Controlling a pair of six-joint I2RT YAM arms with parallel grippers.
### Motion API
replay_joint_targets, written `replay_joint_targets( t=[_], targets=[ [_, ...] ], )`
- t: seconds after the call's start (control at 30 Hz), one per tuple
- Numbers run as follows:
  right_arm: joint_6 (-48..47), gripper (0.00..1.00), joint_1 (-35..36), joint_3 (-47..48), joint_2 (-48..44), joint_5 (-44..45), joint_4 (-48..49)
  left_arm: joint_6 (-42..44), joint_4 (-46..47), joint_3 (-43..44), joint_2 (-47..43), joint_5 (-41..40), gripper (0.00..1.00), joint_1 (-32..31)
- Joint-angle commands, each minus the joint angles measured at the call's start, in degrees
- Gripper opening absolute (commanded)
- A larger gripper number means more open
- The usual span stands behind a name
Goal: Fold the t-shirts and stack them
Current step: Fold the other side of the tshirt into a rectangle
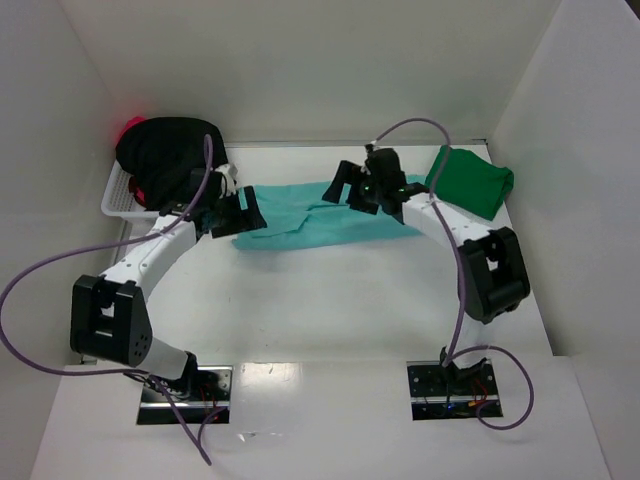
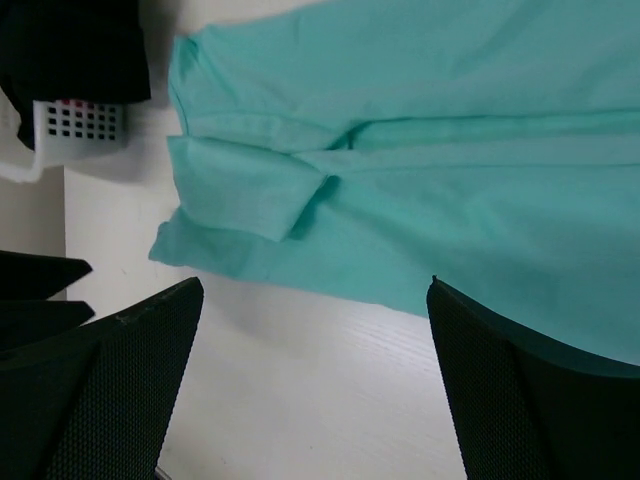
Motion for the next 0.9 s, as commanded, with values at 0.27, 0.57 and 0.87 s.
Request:
replay_joint_targets(
  t=[0.27, 0.57, 0.87],
  targets=[
    [4.44, 0.76, 8.72, 9.98, 16.76, -0.78, 4.65, -6.97, 7.46, -1.42, 8.03, -0.07, 0.67, -0.08],
    [5.50, 0.64, 8.72, 16.49, 23.00, -2.54, 5.56, -7.23, 8.85, 1.64, 14.22, -0.07, 0.57, 0.94],
    [6.55, 0.51, 8.72, 20.09, 26.95, -2.54, 3.28, -6.70, 9.99, 3.23, 17.79, 0.99, 0.58, 1.59]
  ],
)
